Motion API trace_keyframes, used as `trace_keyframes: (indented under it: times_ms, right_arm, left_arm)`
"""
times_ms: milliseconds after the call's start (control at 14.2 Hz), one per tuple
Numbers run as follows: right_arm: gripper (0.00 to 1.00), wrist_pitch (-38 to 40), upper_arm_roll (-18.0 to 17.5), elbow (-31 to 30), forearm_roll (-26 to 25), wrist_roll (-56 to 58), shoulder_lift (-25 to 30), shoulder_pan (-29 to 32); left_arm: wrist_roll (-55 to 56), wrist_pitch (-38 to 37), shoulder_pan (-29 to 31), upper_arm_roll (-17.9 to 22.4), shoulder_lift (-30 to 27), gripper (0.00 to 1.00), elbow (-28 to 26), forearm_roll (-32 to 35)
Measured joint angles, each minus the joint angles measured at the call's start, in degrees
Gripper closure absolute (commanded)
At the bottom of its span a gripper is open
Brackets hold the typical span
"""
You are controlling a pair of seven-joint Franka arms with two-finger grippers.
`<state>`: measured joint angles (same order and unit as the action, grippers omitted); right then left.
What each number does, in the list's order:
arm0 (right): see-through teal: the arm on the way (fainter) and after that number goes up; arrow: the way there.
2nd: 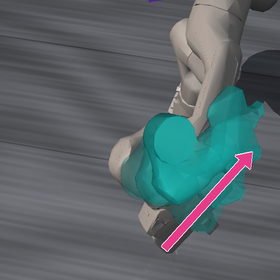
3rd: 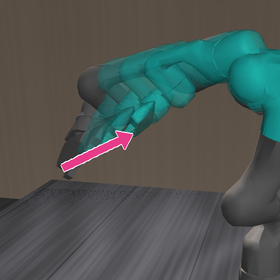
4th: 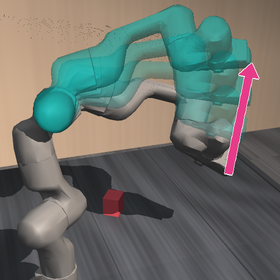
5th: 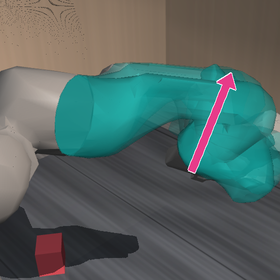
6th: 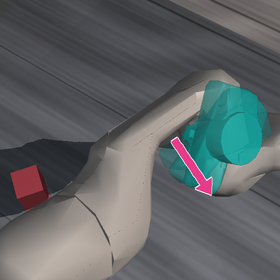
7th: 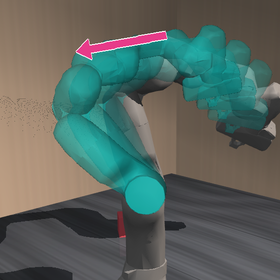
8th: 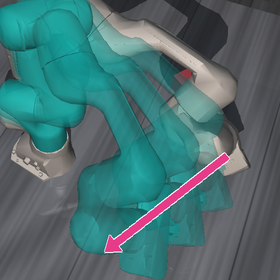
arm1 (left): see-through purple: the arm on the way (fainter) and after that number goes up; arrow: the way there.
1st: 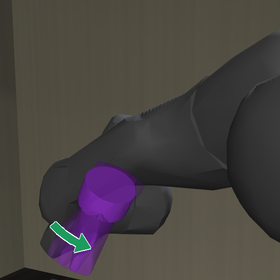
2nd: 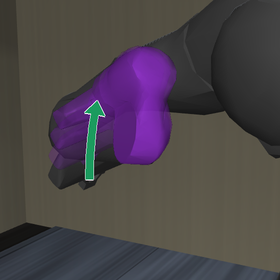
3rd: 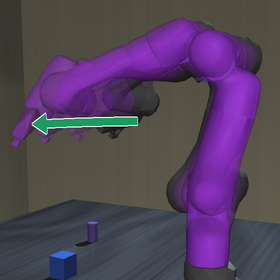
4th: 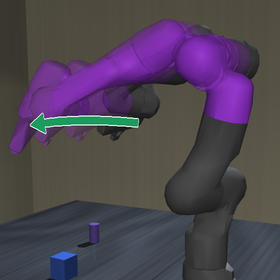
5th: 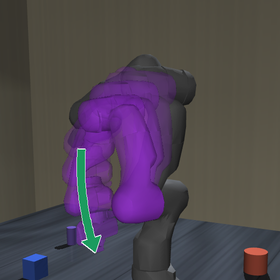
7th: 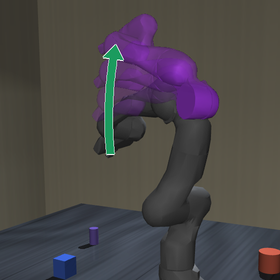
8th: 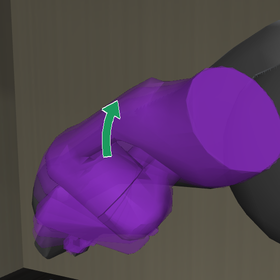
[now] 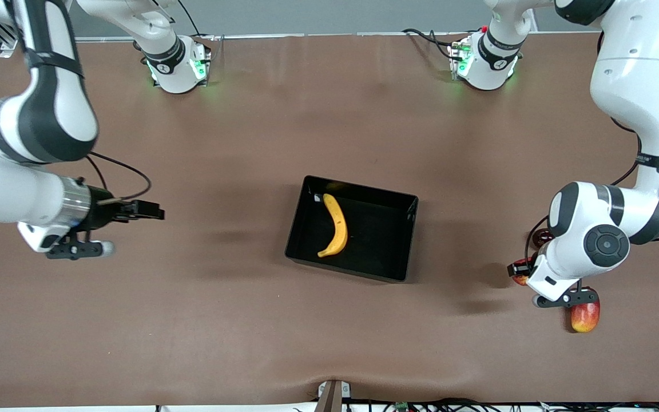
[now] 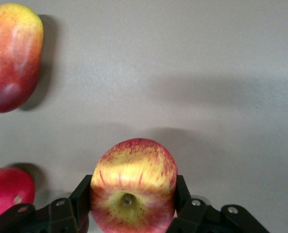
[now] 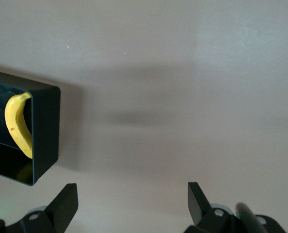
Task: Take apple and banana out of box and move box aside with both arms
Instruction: 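Carry the apple beside the other fruits while the right gripper approaches, then release the apple and move the left gripper back to the banana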
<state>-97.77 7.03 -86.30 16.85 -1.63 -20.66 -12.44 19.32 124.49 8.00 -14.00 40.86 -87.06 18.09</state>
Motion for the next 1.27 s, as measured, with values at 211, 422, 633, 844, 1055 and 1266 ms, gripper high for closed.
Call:
trace_keyframes:
  times_ms: [211, 422, 633, 844, 1055, 1266]
  right_arm:
    - [0.0, -0.3, 0.1, 0.0, 0.0, -0.7, -0.6, -0.2]
    - [0.0, -0.2, 0.2, 0.1, 0.0, -4.1, -0.6, -0.3]
    - [0.0, 0.0, 0.1, 0.1, 0.0, -5.9, -0.6, -0.9]
    - [0.0, 0.2, 0.2, -0.1, 0.0, -6.2, -0.6, -0.9]
    - [0.0, 0.3, 0.2, -0.2, 0.0, -7.8, -0.6, -0.9]
    - [0.0, 0.3, 0.1, -0.5, 0.0, -12.0, -0.6, -1.2]
  left_arm:
    - [0.0, 3.9, 1.4, 0.0, 2.4, 1.0, -1.0, 2.3]
    - [0.0, 5.0, 2.2, -0.2, 3.0, 0.02, -1.0, 4.1]
    - [0.0, 5.6, 2.5, -0.2, 3.0, 0.0, -0.7, 4.5]
    - [0.0, 5.0, 2.6, -1.4, 1.6, 0.0, 0.3, 4.5]
    - [0.4, -0.3, 2.6, -6.7, -2.7, 0.0, 0.6, 4.5]
    - [6.7, -7.1, 2.4, -15.0, -6.2, 0.0, 0.6, 4.4]
